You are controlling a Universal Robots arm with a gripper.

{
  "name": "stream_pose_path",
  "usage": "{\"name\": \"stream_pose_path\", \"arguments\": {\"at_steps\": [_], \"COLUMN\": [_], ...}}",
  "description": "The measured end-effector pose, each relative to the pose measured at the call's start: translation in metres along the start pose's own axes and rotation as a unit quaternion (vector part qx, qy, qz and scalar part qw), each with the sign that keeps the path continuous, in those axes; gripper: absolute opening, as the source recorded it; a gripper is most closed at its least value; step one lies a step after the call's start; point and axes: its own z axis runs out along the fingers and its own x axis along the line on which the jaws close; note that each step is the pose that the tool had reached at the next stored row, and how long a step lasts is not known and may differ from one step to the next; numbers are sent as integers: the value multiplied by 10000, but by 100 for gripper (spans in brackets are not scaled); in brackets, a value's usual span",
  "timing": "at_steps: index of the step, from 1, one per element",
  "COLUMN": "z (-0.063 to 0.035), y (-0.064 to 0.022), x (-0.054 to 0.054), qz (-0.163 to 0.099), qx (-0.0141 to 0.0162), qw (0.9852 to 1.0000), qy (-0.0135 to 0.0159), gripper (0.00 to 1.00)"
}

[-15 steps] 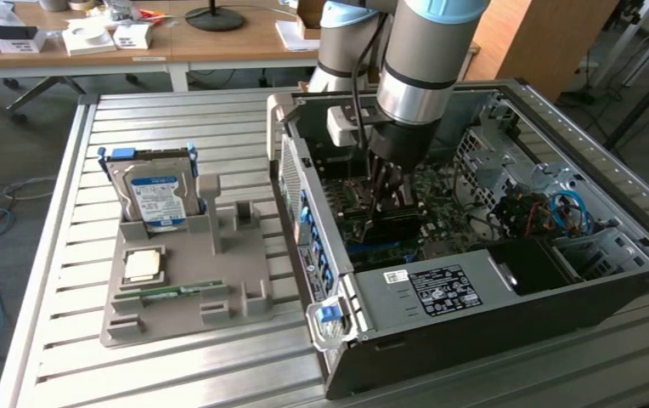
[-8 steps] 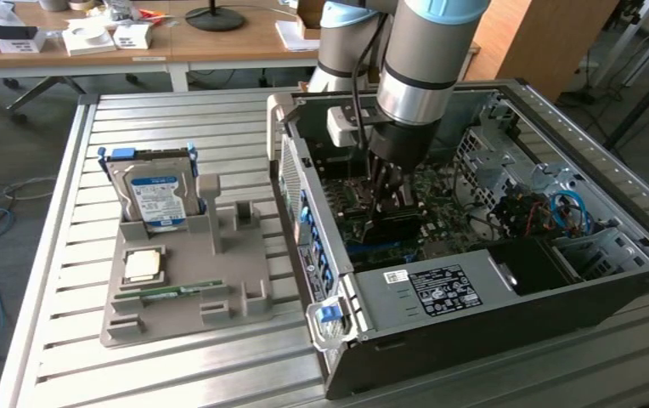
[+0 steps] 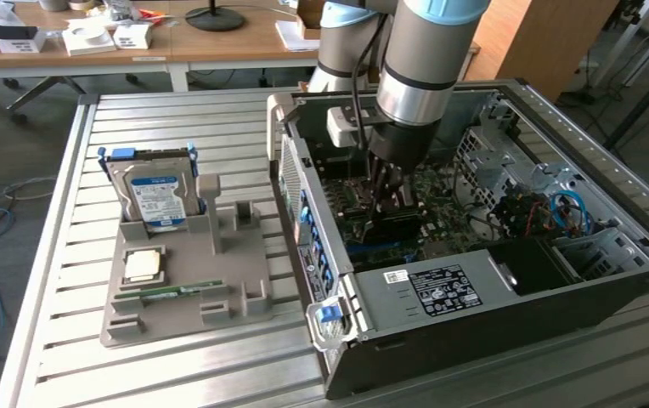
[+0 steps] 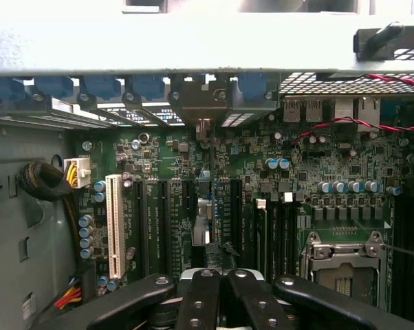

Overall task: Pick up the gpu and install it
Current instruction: 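Press down on the gpu until it lock into place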

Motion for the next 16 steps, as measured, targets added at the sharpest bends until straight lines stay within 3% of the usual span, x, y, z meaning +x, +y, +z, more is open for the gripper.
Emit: {"name": "stream_pose_path", "arguments": {"at_steps": [16], "z": [21], "y": [7], "x": [0], "qz": [0], "qx": [1], "qw": [10000], "qy": [-1], "gripper": [11]}}
